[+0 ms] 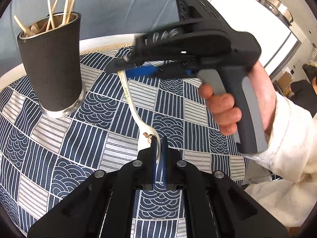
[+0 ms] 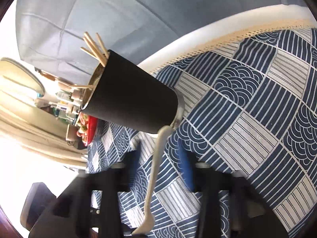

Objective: Organize utensils
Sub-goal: 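Close the left gripper on the spoon bowl held by the right gripper, then carry the white spoon over the holder with the left gripper while the right releases it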

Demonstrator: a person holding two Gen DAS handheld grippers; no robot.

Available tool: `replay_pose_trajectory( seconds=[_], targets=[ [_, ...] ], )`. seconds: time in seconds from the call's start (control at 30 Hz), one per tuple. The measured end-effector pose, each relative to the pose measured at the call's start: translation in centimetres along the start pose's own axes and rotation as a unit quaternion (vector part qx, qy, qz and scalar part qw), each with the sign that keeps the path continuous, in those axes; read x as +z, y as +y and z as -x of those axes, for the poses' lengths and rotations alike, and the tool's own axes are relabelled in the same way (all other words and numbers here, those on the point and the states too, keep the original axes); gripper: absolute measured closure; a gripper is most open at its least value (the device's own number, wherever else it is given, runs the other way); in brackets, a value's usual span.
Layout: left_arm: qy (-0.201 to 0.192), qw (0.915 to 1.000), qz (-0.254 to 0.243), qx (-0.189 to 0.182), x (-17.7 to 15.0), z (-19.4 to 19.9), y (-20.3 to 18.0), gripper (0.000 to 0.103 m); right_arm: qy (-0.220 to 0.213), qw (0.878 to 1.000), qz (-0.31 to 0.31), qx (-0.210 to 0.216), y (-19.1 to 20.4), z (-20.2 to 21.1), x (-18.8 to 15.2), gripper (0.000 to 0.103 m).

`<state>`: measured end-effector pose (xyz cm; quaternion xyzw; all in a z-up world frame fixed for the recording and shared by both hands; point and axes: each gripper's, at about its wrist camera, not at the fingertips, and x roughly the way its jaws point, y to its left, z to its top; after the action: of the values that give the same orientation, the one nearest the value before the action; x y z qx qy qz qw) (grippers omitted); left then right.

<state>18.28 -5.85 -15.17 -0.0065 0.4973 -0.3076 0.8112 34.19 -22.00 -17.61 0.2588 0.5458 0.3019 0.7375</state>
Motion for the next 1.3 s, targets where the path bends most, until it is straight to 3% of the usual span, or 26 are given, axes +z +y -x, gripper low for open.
replay_pose_trajectory(
  seconds=[0.1, 0.4, 0.93, 1.13, 1.3],
  targets=[
    [0.005, 0.9998, -0.009, 0.017, 0.1, 0.4, -0.3, 0.097, -0.007, 0.999, 0.040, -0.016, 1.9, 0.7, -0.1, 0.093],
    [0.002, 0.9974, -0.033, 0.064, 0.9, 2.5, -0.4, 0.096, -0.035, 0.998, 0.058, 0.019, 4.8, 4.5, 0.9, 0.094],
    [-0.040, 0.9890, -0.056, 0.131, 7.4, 7.3, 1.0, 0.095, -0.099, 0.982, 0.150, 0.061, 13.3, 9.8, 6.1, 0.096],
    [-0.056, 0.9893, -0.046, 0.127, 9.9, 7.9, 3.0, 0.095, -0.114, 0.975, 0.177, 0.064, 15.4, 10.2, 8.2, 0.097],
    [-0.042, 0.9890, -0.037, 0.137, 11.7, 7.1, 5.2, 0.094, -0.110, 0.972, 0.200, 0.048, 16.2, 9.0, 9.7, 0.098]
  ],
)
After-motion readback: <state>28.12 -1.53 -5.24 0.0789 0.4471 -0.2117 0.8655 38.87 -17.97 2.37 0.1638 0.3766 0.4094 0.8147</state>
